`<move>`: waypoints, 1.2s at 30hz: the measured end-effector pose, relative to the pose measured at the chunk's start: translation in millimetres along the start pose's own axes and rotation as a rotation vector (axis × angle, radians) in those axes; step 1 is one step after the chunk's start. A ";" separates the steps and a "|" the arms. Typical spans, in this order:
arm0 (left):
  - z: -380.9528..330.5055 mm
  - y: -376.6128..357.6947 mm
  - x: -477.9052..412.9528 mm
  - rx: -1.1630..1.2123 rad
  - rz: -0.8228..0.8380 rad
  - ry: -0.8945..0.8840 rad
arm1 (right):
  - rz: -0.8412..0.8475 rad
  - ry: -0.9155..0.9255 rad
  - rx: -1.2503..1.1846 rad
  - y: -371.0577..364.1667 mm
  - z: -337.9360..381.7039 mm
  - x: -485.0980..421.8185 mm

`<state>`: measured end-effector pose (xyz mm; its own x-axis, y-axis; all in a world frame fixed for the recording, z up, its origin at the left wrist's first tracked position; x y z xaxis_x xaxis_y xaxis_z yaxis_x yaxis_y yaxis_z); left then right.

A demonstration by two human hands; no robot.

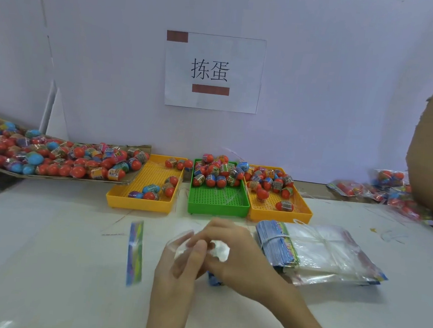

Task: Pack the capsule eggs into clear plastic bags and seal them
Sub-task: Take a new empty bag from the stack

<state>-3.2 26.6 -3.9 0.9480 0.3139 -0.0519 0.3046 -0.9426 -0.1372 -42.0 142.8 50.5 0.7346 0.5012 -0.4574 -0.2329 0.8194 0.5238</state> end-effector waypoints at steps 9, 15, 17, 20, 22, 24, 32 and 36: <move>-1.8 13.1 -1.7 0.183 -0.054 0.045 | -0.157 -0.208 -0.022 78.0 -34.9 -61.6; -4.4 12.7 1.4 0.228 -0.119 0.005 | -0.032 -0.440 -0.087 86.0 -63.5 -55.3; -4.1 12.3 2.2 0.248 -0.134 0.001 | 0.105 -0.464 -0.220 61.0 -57.3 -40.9; -3.6 11.7 4.5 0.266 -0.156 -0.001 | 0.239 -0.416 -0.184 42.6 -51.4 -36.4; -4.3 11.5 5.4 0.276 -0.158 -0.008 | 0.063 -0.351 -0.092 55.3 -55.2 -40.4; -3.4 11.2 4.9 0.281 -0.160 -0.007 | -0.252 -0.350 0.121 84.7 -68.6 -37.0; -5.3 9.6 9.1 0.231 -0.161 0.022 | -0.212 -0.889 0.437 149.7 -128.5 -0.2; -7.3 9.3 9.1 0.226 -0.152 0.048 | -0.271 -0.857 0.527 148.9 -129.0 0.4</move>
<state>9.0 19.9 1.6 0.8979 0.4390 0.0329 0.4207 -0.8338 -0.3575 -158.6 300.9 35.7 0.9750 -0.2162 -0.0506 0.1638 0.5466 0.8212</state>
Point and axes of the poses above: each hand's wrist, its own x-axis away from the middle knuckle, its own y-axis out of the back of the hand, z = x × y, the point moved 3 cm from there along -x, towards the middle knuckle, and after that the axes turned 10 degrees about -x, right-handed, at the moved point
